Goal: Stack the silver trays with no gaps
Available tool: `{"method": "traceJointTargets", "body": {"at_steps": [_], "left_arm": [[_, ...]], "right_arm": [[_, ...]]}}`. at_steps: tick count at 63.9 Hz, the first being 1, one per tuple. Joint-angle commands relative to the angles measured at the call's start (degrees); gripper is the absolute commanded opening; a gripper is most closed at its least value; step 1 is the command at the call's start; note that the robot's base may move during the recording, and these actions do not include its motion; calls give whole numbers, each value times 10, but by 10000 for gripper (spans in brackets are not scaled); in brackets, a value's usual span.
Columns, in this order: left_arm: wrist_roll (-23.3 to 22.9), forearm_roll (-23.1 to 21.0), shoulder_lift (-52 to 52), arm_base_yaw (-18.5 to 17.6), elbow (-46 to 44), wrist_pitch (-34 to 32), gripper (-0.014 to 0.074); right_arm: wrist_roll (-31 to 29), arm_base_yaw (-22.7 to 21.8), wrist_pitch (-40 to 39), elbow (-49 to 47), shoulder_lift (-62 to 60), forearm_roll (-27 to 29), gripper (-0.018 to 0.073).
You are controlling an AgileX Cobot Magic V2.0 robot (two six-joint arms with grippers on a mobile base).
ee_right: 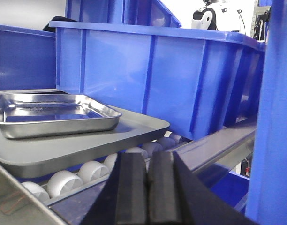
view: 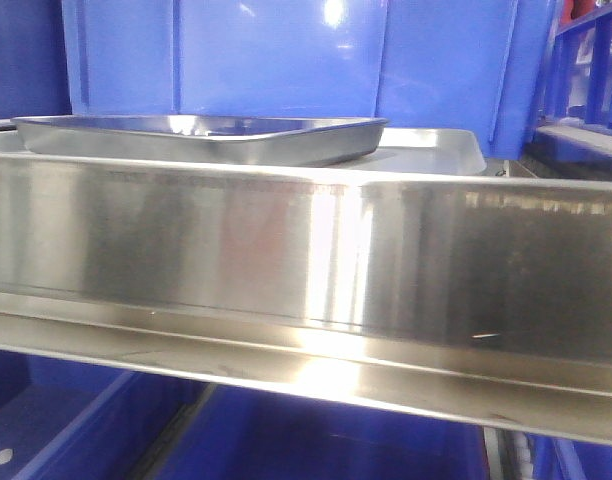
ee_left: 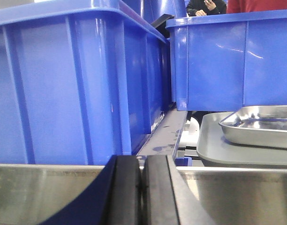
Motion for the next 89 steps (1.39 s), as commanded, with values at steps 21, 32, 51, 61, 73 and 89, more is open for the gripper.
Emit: {"method": "traceJointTargets", "body": {"at_steps": [21, 32, 51, 61, 73, 89], "left_arm": [[0, -4, -3, -2, -1, -6, 1], [0, -4, -3, -2, -1, -6, 1], [0, -4, -3, -2, -1, -6, 1], [0, -4, -3, -2, -1, -6, 1], [0, -4, -3, -2, -1, -6, 1], [0, -4, -3, -2, -1, -6, 1]], "right_arm": [[-7, -2, -15, 0, -2, 4, -78], [-7, -2, -15, 0, -2, 4, -78], [-7, -2, -15, 0, -2, 4, -78], [-7, -2, -15, 0, -2, 4, -78], [-7, -22, -15, 0, -2, 3, -78], [-7, -33, -15, 0, -2, 3, -78]]}}
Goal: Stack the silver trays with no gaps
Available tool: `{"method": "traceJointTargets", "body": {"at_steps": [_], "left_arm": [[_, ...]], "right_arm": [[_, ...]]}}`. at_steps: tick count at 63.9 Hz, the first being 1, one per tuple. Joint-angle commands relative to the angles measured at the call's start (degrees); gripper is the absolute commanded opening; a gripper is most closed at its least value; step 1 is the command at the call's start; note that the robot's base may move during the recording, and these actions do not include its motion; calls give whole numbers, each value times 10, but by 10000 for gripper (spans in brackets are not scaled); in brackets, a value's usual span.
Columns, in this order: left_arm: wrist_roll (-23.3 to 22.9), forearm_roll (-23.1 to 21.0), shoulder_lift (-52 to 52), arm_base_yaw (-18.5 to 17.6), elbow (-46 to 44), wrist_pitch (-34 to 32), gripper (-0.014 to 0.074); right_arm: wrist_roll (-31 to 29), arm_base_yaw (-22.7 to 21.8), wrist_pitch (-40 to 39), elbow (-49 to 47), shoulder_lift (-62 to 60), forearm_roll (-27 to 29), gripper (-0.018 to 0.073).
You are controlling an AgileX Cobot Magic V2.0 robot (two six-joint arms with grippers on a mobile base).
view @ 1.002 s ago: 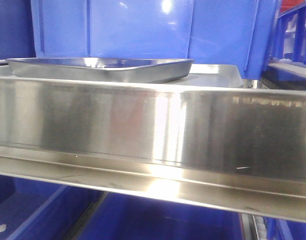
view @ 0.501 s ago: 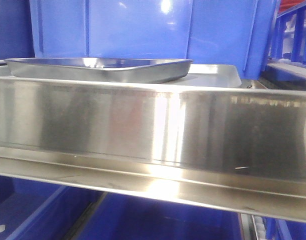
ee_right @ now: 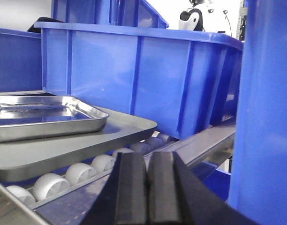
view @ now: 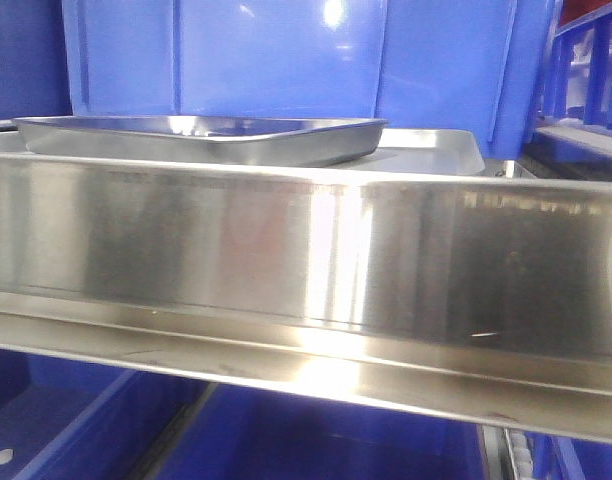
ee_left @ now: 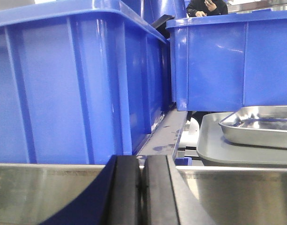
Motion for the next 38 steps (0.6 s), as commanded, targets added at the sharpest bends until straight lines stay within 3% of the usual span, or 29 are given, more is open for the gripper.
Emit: {"method": "traceJointTargets", "body": {"at_steps": [1, 19, 38], "left_arm": [[0, -4, -3, -2, -1, -6, 1], [0, -4, -3, -2, -1, -6, 1], [0, -4, -3, -2, -1, -6, 1]], "right_arm": [[-4, -6, -15, 0, -2, 0, -78], [-4, -46, -15, 0, -2, 0, -78], [-4, -49, -13, 0, 4, 0, -78]]}}
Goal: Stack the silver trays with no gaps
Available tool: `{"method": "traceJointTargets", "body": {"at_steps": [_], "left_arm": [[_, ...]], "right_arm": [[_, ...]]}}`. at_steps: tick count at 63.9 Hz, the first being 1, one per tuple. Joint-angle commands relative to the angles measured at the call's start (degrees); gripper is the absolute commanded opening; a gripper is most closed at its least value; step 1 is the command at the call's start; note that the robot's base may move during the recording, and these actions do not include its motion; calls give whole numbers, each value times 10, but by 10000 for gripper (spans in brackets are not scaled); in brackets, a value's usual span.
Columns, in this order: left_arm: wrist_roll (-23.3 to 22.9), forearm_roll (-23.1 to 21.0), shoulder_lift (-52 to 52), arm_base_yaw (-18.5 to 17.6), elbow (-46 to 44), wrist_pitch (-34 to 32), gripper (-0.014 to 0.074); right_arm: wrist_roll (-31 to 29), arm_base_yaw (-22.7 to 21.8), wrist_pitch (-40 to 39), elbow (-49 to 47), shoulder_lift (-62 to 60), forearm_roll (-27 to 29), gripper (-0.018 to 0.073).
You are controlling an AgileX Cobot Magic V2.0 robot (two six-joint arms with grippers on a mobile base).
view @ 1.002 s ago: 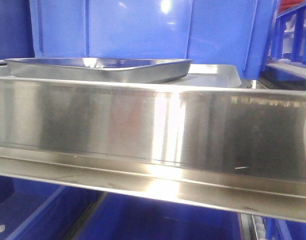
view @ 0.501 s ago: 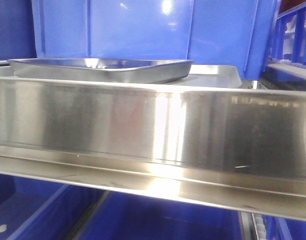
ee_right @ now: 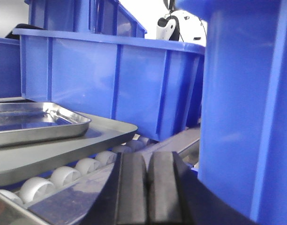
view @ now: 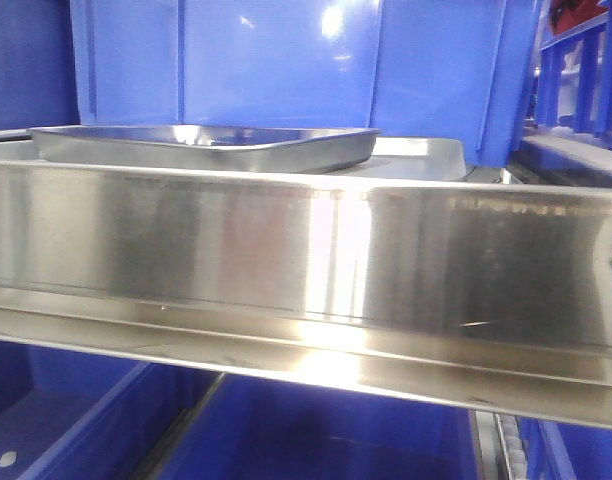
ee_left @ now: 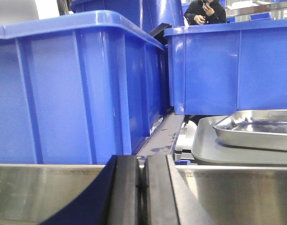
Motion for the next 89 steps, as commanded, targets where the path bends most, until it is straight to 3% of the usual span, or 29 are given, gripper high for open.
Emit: {"method": "traceJointTargets", "body": {"at_steps": [1, 35, 89], "left_arm": [[0, -4, -2, -2, -1, -8, 1], [0, -4, -2, -2, -1, -8, 1], [0, -4, -2, -2, -1, -8, 1]], "right_arm": [[-4, -2, -13, -1, 4, 0, -78], [-4, -27, -18, -77, 14, 0, -78], [-4, -34, -23, -72, -2, 0, -78]]}}
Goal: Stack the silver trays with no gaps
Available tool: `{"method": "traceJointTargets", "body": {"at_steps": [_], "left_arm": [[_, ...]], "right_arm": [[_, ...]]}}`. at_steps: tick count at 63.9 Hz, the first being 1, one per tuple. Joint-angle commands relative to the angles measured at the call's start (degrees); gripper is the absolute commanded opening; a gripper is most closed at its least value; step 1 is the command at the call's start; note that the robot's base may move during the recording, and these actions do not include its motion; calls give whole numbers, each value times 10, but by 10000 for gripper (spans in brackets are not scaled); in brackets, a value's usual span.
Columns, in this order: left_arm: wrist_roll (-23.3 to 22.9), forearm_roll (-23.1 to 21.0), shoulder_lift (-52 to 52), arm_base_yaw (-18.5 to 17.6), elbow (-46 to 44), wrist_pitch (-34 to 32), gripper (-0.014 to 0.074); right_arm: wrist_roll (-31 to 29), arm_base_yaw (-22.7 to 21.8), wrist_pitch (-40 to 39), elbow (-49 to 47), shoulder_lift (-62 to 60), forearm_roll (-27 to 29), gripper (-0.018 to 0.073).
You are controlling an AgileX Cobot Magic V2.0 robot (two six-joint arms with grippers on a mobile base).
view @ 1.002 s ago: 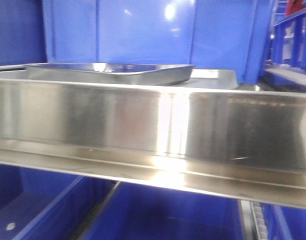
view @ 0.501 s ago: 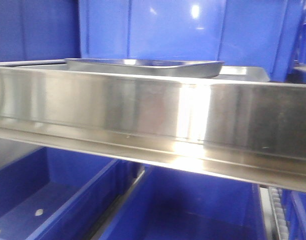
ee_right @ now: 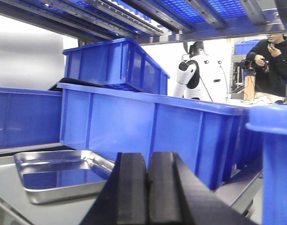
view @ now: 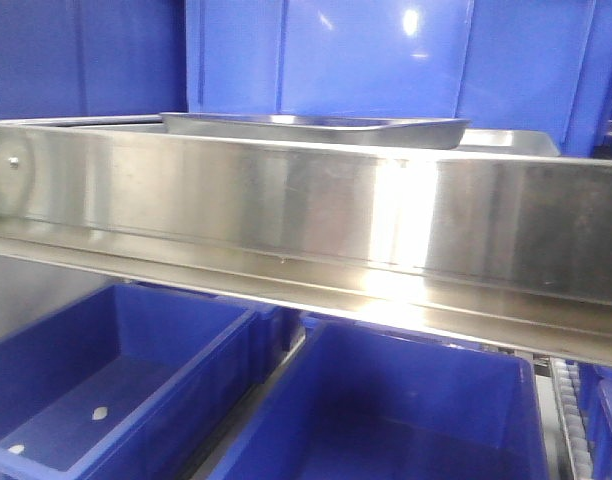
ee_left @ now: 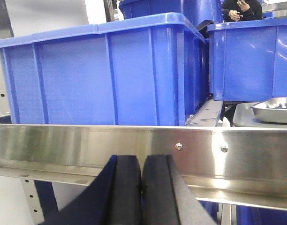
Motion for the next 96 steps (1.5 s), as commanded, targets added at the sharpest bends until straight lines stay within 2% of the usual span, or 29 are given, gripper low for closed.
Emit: {"method": "traceJointTargets", "body": {"at_steps": [1, 24, 29, 34, 54, 73, 96], "left_arm": [[0, -4, -2, -2, -1, -8, 1], [0, -4, -2, -2, -1, -8, 1], [0, -4, -2, -2, -1, -8, 1], [0, -4, -2, -2, -1, -8, 1], [0, -4, -2, -2, -1, -8, 1], [0, -4, -2, -2, -1, -8, 1], [0, -4, -2, -2, -1, -8, 1]], "right_arm": [[-4, -2, -12, -1, -2, 0, -78], [-4, -2, -33, 71, -2, 0, -78], [-4, -2, -32, 71, -2, 0, -78], [-4, -2, 2, 71, -2, 0, -78], [-4, -3, 2, 71, -2, 0, -78], [-4, -68, 2, 71, -2, 0, -78], [-4, -80, 2, 71, -2, 0, -78]]}}
